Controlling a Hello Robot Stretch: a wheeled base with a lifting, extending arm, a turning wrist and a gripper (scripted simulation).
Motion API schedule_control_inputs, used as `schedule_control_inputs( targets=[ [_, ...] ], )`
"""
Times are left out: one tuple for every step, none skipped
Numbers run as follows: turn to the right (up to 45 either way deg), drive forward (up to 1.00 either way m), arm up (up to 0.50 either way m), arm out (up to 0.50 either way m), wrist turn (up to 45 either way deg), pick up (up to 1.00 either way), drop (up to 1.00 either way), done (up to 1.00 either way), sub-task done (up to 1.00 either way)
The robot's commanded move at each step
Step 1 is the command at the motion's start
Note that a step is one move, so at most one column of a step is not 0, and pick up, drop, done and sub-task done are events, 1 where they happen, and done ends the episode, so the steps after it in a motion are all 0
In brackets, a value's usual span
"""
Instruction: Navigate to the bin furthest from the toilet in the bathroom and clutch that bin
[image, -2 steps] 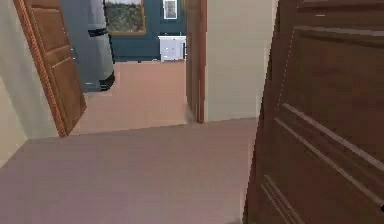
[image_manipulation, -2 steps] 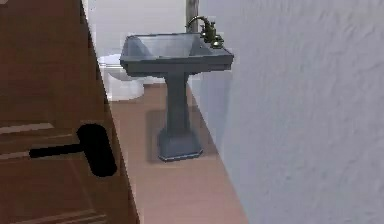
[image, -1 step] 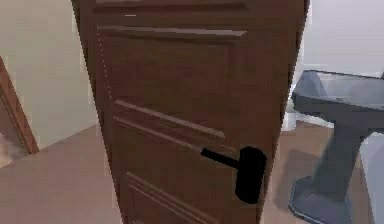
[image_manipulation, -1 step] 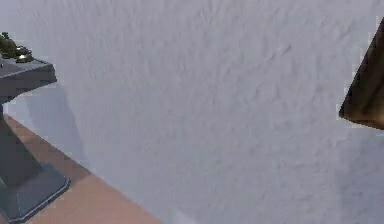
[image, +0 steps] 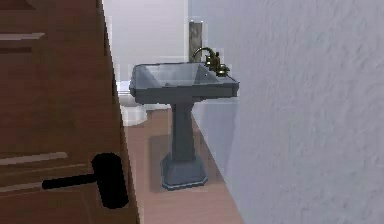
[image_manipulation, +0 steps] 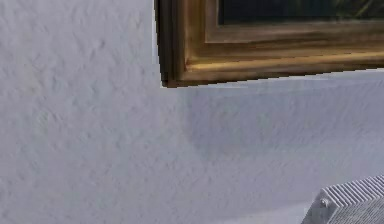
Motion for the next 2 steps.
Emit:
schedule_control_inputs(
  targets=[
    [12.0, 0.00, 0.00, 0.00, 0.0, 0.00, 0.00, 0.00, 0.00],
    [0.0, 0.30, 0.00, 0.00, 0.0, 0.00, 0.00, 0.00, 0.00]
  ],
)
